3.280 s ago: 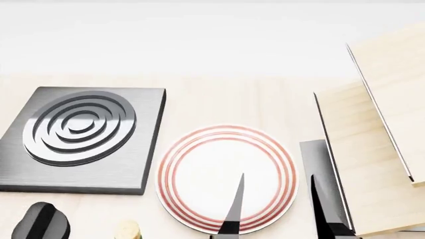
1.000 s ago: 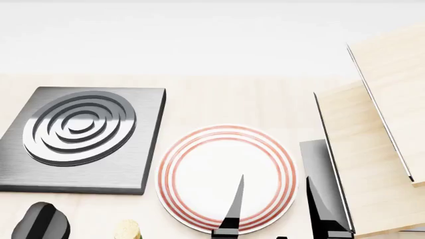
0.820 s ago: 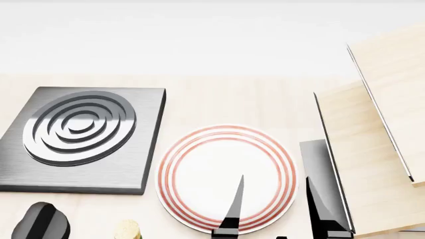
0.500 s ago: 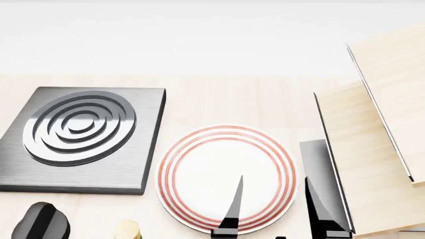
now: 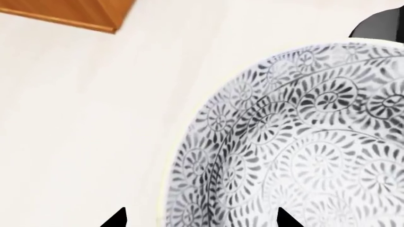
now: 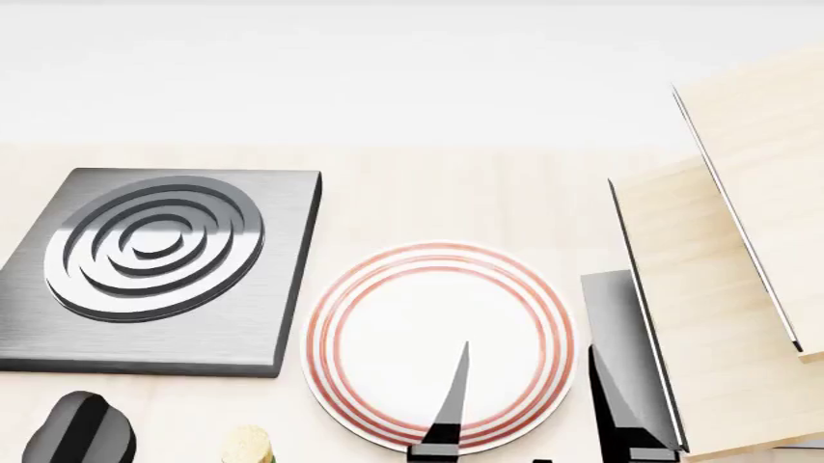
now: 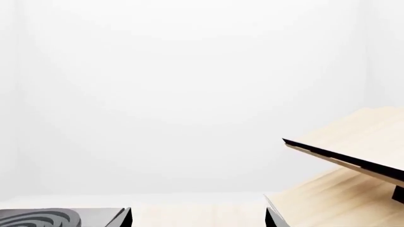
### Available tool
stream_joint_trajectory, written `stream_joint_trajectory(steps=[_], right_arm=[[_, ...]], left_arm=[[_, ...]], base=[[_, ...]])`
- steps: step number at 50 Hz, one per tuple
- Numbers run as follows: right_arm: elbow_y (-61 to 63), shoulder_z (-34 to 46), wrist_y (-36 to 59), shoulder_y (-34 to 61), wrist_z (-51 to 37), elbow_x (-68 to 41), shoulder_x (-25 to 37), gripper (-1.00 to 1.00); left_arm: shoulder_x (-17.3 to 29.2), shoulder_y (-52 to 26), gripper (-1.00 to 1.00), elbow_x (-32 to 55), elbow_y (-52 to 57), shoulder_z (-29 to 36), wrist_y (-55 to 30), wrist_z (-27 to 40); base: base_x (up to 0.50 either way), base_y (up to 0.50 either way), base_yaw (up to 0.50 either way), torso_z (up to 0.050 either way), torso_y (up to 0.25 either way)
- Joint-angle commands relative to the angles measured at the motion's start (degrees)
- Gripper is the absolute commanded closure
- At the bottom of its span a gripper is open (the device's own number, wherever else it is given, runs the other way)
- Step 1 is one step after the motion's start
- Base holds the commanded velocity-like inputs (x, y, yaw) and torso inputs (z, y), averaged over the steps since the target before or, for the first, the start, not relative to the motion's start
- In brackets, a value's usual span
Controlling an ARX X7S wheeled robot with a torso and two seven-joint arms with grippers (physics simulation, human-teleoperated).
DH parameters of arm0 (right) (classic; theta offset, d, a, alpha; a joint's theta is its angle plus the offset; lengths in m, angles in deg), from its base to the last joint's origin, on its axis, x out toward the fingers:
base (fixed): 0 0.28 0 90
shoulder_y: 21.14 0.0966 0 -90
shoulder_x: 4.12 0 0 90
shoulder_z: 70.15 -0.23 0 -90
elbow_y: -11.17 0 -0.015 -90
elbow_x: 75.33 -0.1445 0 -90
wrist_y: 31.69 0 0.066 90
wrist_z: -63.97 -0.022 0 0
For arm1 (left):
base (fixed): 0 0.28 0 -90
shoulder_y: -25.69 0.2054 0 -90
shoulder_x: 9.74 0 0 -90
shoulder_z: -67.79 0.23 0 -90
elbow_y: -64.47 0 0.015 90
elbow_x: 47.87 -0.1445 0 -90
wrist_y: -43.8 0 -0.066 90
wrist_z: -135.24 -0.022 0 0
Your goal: Pick up the akita bowl and put it on the plate.
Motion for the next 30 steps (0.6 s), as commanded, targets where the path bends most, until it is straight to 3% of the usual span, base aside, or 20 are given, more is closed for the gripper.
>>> stream_joint_trajectory(steps=[1, 27, 28, 30], right_arm=[[-0.3, 0.2, -0.1, 0.1, -0.1, -0.1, 0.0, -1.00], [-1.1, 0.7, -0.6, 0.4, -0.3, -0.3, 0.2, -1.00], [-1.1, 0.7, -0.6, 0.4, -0.3, -0.4, 0.2, -1.00], [-1.1, 0.8, -0.6, 0.4, -0.4, -0.2, 0.2, -1.00]], left_arm=[[0.0, -1.8, -1.00, -1.0, -1.9, 2.7, -0.4, -0.5], [-2.3, -9.4, -1.00, -7.3, -12.2, 12.3, -1.2, -5.6], [-2.3, -9.6, 1.00, -8.1, -12.5, 12.8, -1.2, -5.5], [-2.6, -9.5, 1.00, -8.9, -12.4, 13.2, -0.8, -6.3]], base=[[0.00, 0.00, 0.00, 0.000, 0.000], [0.00, 0.00, 0.00, 0.000, 0.000], [0.00, 0.00, 0.00, 0.000, 0.000], [0.00, 0.00, 0.00, -0.008, 0.000]])
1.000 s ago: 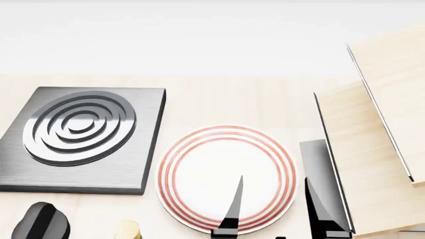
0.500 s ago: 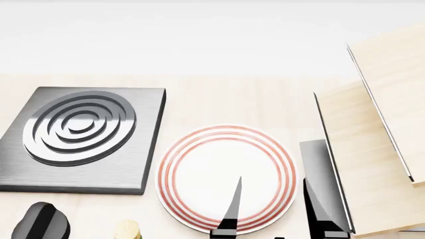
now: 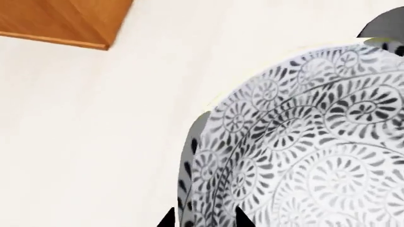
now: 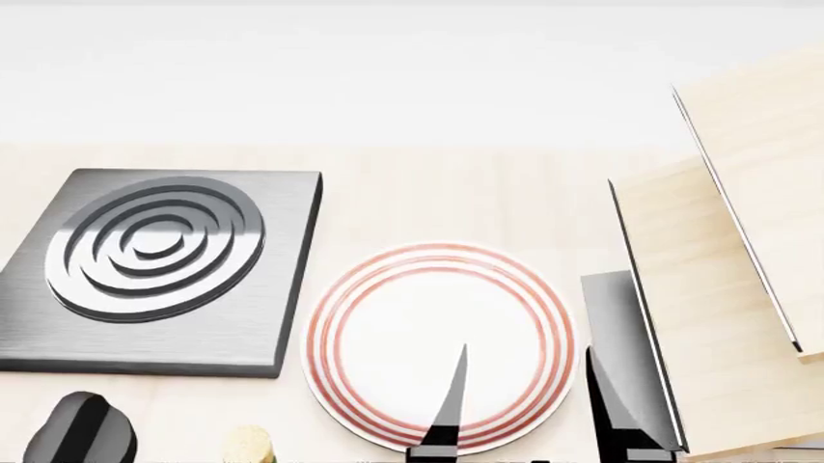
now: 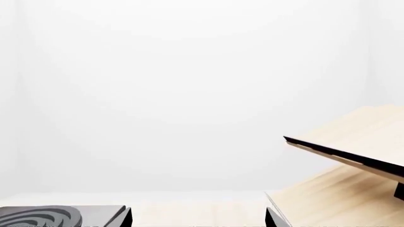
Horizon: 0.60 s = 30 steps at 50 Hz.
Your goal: Pick up the akita bowl and put it on the plate.
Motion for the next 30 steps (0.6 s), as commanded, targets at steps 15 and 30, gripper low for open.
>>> stream_joint_trajectory(steps=[15, 30], right_arm=[[0.0, 0.4, -0.1, -0.1, -0.4, -0.3, 0.3, -1.00], [-0.9, 0.7, -0.7, 0.2, -0.3, -0.5, 0.2, -1.00]], left_arm=[[-1.2, 1.6, 1.00, -5.4, 0.2, 3.2, 4.2, -1.9], [1.0, 5.9, 1.00, -8.2, 10.9, -2.5, 7.6, -0.4]], base=[[0.01, 0.00, -0.01, -0.005, 0.000], [0.00, 0.00, 0.00, -0.002, 0.000]])
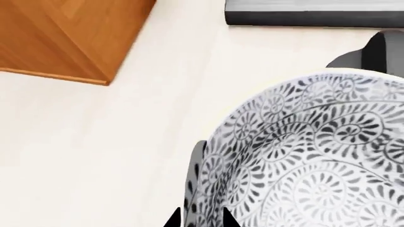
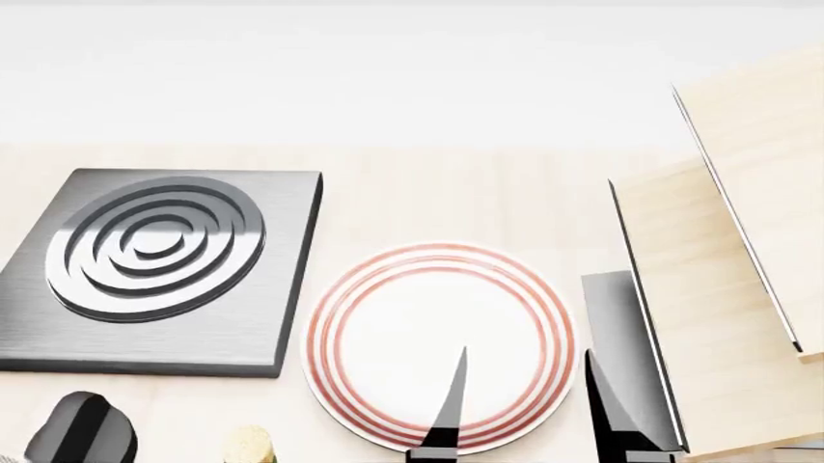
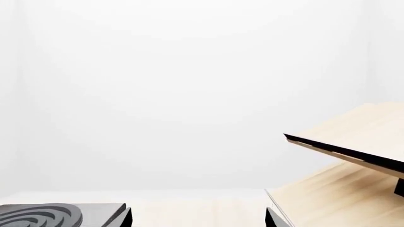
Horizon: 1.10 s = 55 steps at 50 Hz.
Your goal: Pick up the akita bowl and put it on the plate.
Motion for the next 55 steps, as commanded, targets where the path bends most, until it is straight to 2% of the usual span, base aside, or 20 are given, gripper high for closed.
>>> stream_joint_trajectory(steps=[1, 5, 14, 15, 20, 25, 33, 36, 37, 39, 40, 41, 48, 49, 55], right_arm=[[-0.4, 0.2, -0.3, 0.2, 0.0, -0.2, 0.0, -1.00], [-0.2, 0.2, -0.3, 0.0, 0.0, -0.2, 0.2, -1.00], [0.0, 0.4, -0.5, -0.3, -0.3, -0.2, 0.4, -1.00], [0.0, 0.4, -0.5, -0.3, -0.3, -0.2, 0.4, -1.00], [-0.1, 0.5, -0.6, -0.3, -0.3, -0.2, 0.4, -1.00], [0.0, 0.5, -0.6, -0.3, -0.3, -0.3, 0.5, -1.00], [0.1, 0.6, -0.9, -0.4, -0.4, -0.3, 0.6, -1.00], [0.1, 0.7, -0.9, -0.4, -0.5, -0.2, 0.6, -1.00], [0.1, 0.8, -1.0, -0.4, -0.5, -0.2, 0.6, -1.00], [0.0, 0.9, -1.0, -0.4, -0.5, -0.1, 0.6, -1.00], [-0.1, 0.9, -1.1, -0.4, -0.5, -0.1, 0.6, -1.00], [-0.1, 0.9, -1.1, -0.4, -0.5, -0.2, 0.6, -1.00], [-0.1, 1.0, -1.1, -0.3, -0.5, -0.2, 0.8, -1.00], [-0.2, 1.0, -1.1, -0.2, -0.4, -0.3, 0.7, -1.00], [0.2, 1.1, -0.7, -0.1, -0.5, -0.5, 0.9, -1.00]], left_arm=[[0.2, 2.7, 1.00, -5.7, 5.4, -2.3, 2.0, 0.3], [0.4, 2.6, 1.00, -7.1, 6.9, -2.1, 2.6, 0.1], [-0.6, 6.0, 1.00, -10.3, 13.1, -10.1, 8.9, -4.1], [-0.9, 5.7, 1.00, -11.1, 13.8, -10.3, 10.2, -6.0], [-1.3, 3.5, 1.00, -16.1, 15.8, -10.3, 12.8, -5.2], [-0.8, 0.9, 1.00, -18.3, 17.3, -8.7, 14.8, -7.5], [-2.5, -1.5, 1.00, -23.1, 21.0, -12.4, 22.6, -11.7], [-2.8, -3.4, 1.00, -24.2, 20.7, -11.3, 24.1, -12.9], [-2.7, -5.2, 1.00, -27.7, 20.5, -8.8, 24.6, -12.7], [-2.9, -6.8, 1.00, -27.0, 19.9, -7.8, 25.5, -14.1], [-3.8, -8.0, 1.00, -30.2, 19.8, -7.0, 26.9, -13.5], [-3.7, -8.6, 1.00, -30.0, 19.4, -6.2, 27.6, -15.2], [-4.9, -15.4, 1.00, -36.6, 16.9, -0.1, 29.9, -15.7], [-5.7, -16.5, 1.00, -39.5, 16.2, 1.2, 31.9, -16.4], [-7.1, -21.7, 1.00, -42.3, 12.9, 6.5, 33.5, -19.0]], base=[[0.01, 0.00, 0.00, 0.000, 0.000], [0.00, 0.00, 0.00, 0.000, 0.000], [0.00, 0.00, 0.00, 0.000, 0.000], [0.00, 0.00, 0.00, 0.000, 0.000], [0.00, 0.00, 0.00, 0.000, 0.000], [0.00, 0.00, 0.00, 0.000, 0.000], [0.00, 0.00, 0.00, 0.000, 0.000], [0.00, 0.00, 0.00, 0.000, 0.000], [0.00, 0.00, 0.00, 0.000, 0.000], [0.00, 0.00, 0.00, 0.000, 0.000], [0.00, 0.00, 0.00, 0.000, 0.000], [0.00, 0.00, 0.00, 0.000, 0.000], [0.00, 0.00, 0.00, 0.000, 0.000], [0.00, 0.00, 0.00, 0.000, 0.000], [0.00, 0.00, 0.00, 0.000, 0.000]])
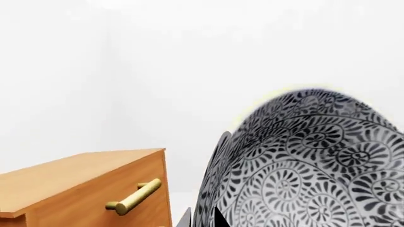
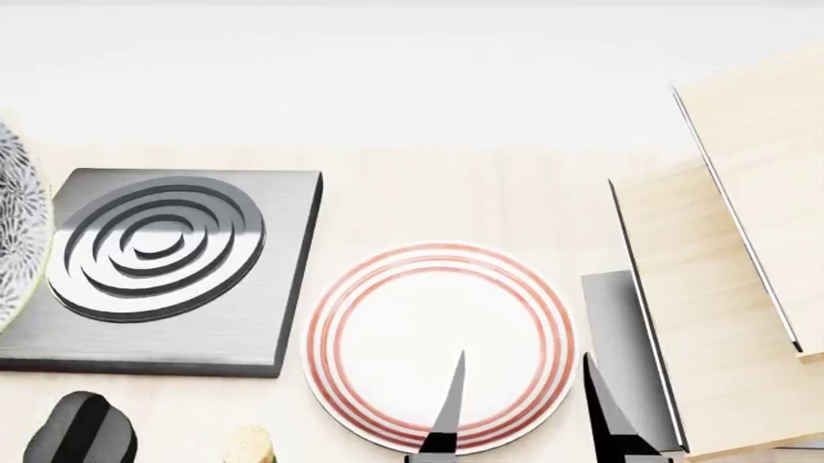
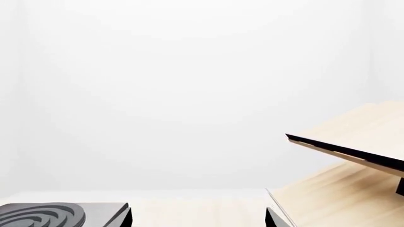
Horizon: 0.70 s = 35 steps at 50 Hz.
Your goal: Pick up the akita bowl and put it on the plate.
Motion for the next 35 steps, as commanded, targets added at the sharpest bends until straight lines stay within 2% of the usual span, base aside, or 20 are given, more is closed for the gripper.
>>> stream_joint_trajectory(steps=[1, 5, 11, 12, 18, 24, 28, 30, 35], right_arm=[[0.2, 0.1, 0.2, 0.2, -0.1, -0.2, 0.2, -1.00], [0.0, 0.2, 0.1, 0.2, 0.0, -0.2, 0.2, -1.00], [0.2, 0.3, 0.1, 0.1, -0.2, -0.2, 0.3, -1.00], [0.1, 0.3, 0.1, 0.2, -0.2, -0.3, 0.3, -1.00], [0.5, 0.2, -0.1, -0.1, -0.3, -0.5, 0.6, -1.00], [-0.4, 0.1, -0.7, 0.0, -0.3, -0.7, 0.6, -1.00], [-0.7, 0.0, -0.9, 0.1, -0.3, -0.9, 0.6, -1.00], [-0.8, 0.0, -0.8, 0.1, -0.3, -0.9, 0.6, -1.00], [-1.2, 0.2, -0.9, 0.4, -0.1, -1.0, 0.5, -1.00]], left_arm=[[-2.8, -9.7, 1.00, -9.6, -3.9, 8.1, 6.2, -3.9], [-4.0, -12.9, 1.00, -10.9, -5.3, 10.5, 9.0, -6.8], [-5.4, -20.2, 1.00, -10.9, -7.7, 15.4, 6.9, -8.7], [-6.2, -22.0, 1.00, -13.1, -8.4, 17.5, 6.6, -8.6], [-9.8, -30.9, 1.00, -13.1, -14.1, 23.8, 3.8, -12.2], [-13.7, -36.1, 1.00, -11.4, -21.2, 26.6, 3.0, -15.8], [-15.6, -39.1, 1.00, -6.7, -25.8, 26.7, 0.7, -18.9], [-15.8, -40.0, 1.00, -7.9, -26.9, 27.5, 0.7, -19.1], [-16.9, -43.7, 1.00, -4.5, -30.6, 28.7, -3.7, -21.1]], base=[[0.00, 0.00, 0.00, 0.000, 0.000], [0.00, 0.00, 0.00, 0.000, 0.000], [0.00, 0.00, 0.00, 0.000, 0.000], [0.00, 0.00, 0.00, 0.000, 0.000], [0.00, 0.00, 0.00, 0.000, 0.000], [0.00, 0.00, 0.00, 0.000, 0.000], [0.00, 0.00, 0.00, 0.000, 0.000], [0.00, 0.00, 0.00, 0.000, 0.000], [0.00, 0.00, 0.00, 0.000, 0.000]])
